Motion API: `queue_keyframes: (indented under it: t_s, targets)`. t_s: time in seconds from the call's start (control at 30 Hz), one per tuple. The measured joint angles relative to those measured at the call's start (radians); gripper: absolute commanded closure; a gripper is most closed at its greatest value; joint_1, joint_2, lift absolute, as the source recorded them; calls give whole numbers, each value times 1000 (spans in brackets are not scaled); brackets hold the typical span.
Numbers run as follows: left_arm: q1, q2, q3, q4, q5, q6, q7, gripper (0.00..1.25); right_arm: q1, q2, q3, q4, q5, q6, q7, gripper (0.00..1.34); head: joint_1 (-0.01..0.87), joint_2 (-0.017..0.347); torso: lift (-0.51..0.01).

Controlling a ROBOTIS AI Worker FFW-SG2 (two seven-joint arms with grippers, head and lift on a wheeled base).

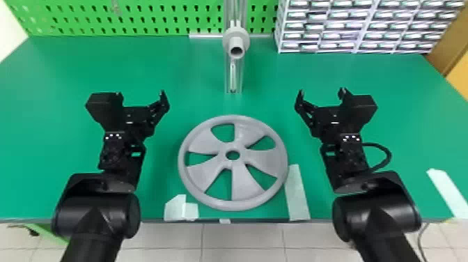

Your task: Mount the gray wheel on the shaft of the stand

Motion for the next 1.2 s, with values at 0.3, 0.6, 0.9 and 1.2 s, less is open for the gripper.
queue_keyframes:
  t_s: [0.3, 0.6, 0.9, 1.2]
  targets:
    - [0, 0, 0, 0, 0, 0, 0, 128, 0, -1, 1, 0, -1, 3, 0, 228, 865, 52, -101]
    - [1, 0, 1, 0, -1, 0, 0, 128, 0, -3, 3, 0, -10, 9, 0, 228, 865, 52, -101]
    - [2, 0, 2, 0, -1, 0, 0, 128, 0, -3, 5, -40, -29, 86, 0, 226, 865, 52, -101]
    - [2, 0, 2, 0, -1, 0, 1, 128, -13, -8, 7, -131, -52, 283, 0, 226, 865, 52, -101]
